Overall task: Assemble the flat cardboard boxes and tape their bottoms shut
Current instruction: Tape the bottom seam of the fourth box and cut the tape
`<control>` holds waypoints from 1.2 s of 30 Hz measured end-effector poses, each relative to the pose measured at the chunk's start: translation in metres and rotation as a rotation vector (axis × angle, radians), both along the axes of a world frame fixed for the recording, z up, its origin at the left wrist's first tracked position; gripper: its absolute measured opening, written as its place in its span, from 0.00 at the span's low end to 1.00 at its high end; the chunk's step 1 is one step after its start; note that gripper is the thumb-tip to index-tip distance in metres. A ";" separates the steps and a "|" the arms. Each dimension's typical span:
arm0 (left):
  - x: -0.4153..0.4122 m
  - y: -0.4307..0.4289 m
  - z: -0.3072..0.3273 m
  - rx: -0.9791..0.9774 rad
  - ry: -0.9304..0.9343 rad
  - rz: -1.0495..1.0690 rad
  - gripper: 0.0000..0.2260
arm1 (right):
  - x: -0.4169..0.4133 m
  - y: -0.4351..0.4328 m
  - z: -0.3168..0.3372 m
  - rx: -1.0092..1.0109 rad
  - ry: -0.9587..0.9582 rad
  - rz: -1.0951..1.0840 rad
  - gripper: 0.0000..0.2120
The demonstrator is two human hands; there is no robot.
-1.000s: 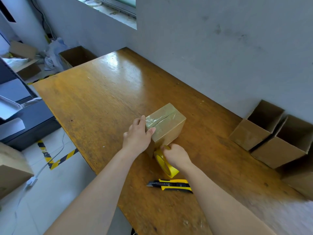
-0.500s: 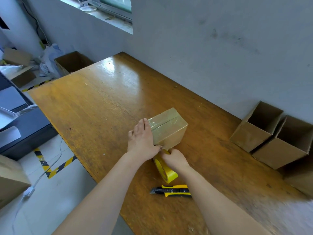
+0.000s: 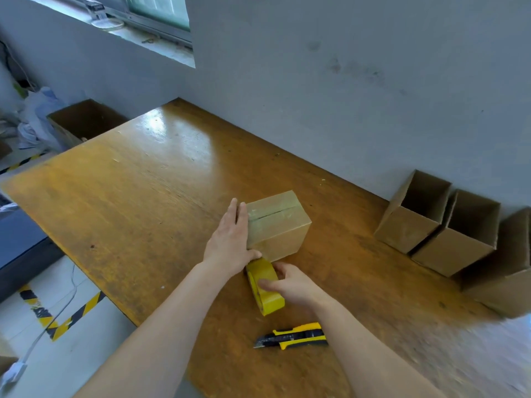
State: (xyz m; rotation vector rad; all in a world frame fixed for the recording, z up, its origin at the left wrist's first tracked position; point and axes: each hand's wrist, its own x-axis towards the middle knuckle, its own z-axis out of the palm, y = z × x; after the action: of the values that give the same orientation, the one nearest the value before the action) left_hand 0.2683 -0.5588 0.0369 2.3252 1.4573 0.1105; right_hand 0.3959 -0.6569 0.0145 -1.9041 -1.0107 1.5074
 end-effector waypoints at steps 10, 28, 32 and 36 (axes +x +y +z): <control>0.004 -0.043 -0.018 -0.283 -0.575 0.475 0.51 | -0.004 0.000 0.001 0.002 -0.036 -0.010 0.16; 0.012 -0.055 -0.029 -0.829 -0.976 0.907 0.13 | 0.014 -0.015 -0.005 0.187 -0.446 0.007 0.13; 0.012 -0.049 -0.028 -0.800 -0.979 0.933 0.11 | 0.024 -0.034 -0.016 -0.072 -0.571 0.587 0.20; 0.012 -0.047 -0.029 -0.774 -0.979 0.937 0.08 | 0.018 -0.047 -0.032 -0.116 -0.824 0.914 0.23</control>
State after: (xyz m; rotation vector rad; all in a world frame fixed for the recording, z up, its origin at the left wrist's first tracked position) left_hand 0.2805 -0.6055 0.0080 0.6481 1.4757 0.6746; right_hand 0.4142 -0.7040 -0.0178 -2.3372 -2.4509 1.1333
